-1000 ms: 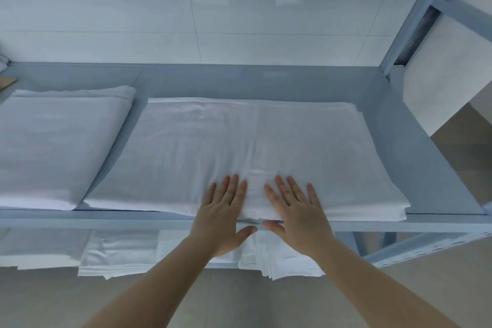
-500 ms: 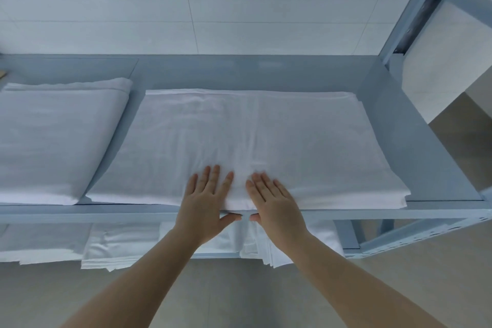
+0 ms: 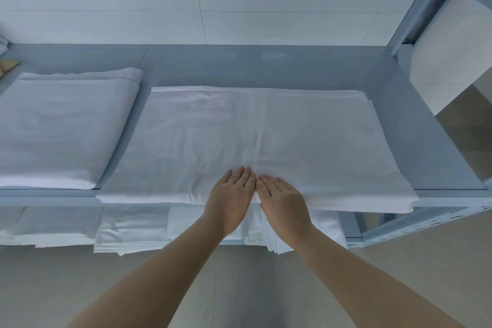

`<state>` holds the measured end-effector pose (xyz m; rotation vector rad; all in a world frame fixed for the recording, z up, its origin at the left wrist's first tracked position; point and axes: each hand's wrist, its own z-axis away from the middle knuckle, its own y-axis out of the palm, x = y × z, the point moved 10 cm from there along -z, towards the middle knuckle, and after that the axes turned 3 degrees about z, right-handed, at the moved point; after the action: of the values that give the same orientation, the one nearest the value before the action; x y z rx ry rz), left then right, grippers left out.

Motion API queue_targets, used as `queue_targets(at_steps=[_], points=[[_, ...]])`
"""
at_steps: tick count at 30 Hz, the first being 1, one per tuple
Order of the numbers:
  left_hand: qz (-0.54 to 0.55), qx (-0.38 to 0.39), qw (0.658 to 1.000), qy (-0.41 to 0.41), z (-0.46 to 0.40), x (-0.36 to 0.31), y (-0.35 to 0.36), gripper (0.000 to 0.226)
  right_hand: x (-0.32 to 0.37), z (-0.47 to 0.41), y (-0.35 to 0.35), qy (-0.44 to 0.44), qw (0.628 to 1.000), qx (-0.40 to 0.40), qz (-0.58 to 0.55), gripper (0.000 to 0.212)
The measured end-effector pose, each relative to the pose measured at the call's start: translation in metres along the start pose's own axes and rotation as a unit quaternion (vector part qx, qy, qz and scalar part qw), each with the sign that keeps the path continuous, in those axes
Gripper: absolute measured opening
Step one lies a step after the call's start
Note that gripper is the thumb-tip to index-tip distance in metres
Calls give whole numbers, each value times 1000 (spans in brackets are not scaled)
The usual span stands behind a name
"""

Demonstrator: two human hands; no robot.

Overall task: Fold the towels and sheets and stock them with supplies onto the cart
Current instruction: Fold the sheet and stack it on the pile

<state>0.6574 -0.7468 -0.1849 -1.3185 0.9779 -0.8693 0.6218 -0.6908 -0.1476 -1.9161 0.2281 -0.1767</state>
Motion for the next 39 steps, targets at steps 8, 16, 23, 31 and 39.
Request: queue_targets(at_steps=[8,16,23,31,39], points=[[-6,41,999,-15,2,2,14,63,-92,41,1,71,984,103,126,58],[5,72,996,-58,5,2,17,64,-207,105,-11,209,951,191,127,60],[41,124,991,-24,-27,-51,33,81,-141,65,27,149,947,265,-108,60],[46,92,990,-101,-78,-30,39,62,-155,20,67,214,946,241,-25,58],[35,74,962,-260,-50,81,33,77,-156,20,70,218,952,215,5,61]])
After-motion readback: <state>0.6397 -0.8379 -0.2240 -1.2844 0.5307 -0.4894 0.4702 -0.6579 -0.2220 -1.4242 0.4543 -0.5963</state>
